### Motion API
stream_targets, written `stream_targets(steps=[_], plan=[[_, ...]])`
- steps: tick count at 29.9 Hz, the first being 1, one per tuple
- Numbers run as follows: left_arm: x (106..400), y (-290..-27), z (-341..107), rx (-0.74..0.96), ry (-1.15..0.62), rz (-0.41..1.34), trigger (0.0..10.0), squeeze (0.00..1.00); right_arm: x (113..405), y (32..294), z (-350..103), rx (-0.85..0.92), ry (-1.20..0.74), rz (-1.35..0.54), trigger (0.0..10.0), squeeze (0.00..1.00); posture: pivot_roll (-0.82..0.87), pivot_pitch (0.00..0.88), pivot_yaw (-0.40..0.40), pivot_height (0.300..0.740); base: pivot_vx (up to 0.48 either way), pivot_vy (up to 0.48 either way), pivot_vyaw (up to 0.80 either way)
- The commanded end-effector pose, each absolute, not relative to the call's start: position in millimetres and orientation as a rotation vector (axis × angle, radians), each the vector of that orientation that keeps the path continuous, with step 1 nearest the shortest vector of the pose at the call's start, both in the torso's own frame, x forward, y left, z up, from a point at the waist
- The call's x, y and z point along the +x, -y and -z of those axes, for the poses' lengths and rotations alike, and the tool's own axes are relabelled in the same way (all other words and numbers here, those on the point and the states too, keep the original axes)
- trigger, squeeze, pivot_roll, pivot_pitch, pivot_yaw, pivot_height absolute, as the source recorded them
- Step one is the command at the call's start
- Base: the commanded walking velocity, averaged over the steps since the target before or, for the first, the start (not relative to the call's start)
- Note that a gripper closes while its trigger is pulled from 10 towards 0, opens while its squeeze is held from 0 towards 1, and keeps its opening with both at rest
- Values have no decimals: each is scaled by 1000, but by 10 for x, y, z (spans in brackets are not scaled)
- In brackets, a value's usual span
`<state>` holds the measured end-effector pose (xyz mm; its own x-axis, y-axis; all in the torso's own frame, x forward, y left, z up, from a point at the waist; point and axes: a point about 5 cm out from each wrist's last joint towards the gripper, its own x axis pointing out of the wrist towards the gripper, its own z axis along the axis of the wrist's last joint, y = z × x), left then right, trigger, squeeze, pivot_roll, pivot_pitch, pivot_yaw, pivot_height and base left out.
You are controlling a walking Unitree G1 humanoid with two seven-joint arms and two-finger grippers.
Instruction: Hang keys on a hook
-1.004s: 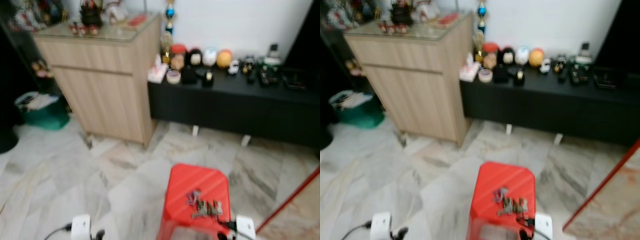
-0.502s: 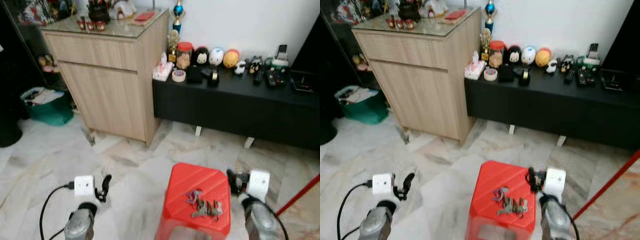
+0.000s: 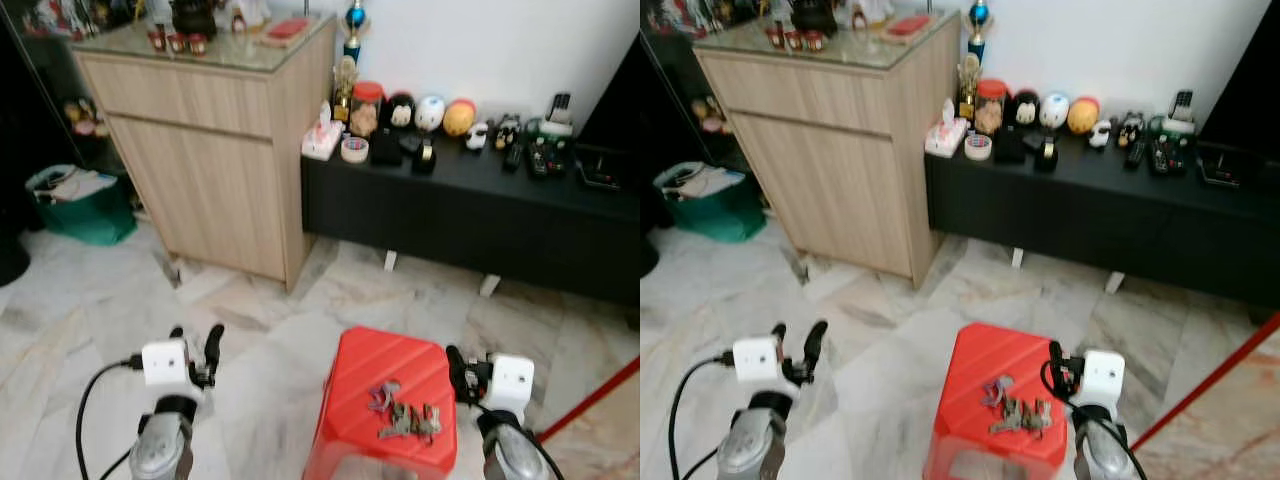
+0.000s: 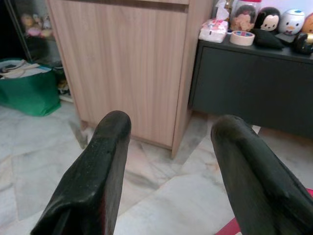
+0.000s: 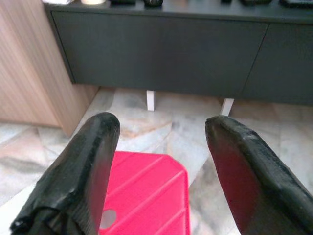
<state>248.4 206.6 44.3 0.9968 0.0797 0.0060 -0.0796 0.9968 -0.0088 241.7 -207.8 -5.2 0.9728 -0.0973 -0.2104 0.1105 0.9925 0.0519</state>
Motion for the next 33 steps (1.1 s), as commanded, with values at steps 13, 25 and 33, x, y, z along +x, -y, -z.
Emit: stream_targets(steps=[13,25,33], plan=[[2435,-2111,-443,16,-50,-50,10000,0,2406,2047,-36,60,-166,109,10000,0,18,0,-10,740,0,74,0],[2462,-2200,-521,2,-38,-72,10000,0,2485,1982,-86,77,-162,110,10000,0,31,0,-9,740,0,108,0],[2494,-2150,-581,27,-9,-45,10000,0,2518,1952,-106,84,-158,107,10000,0,36,0,-3,740,0,240,0]])
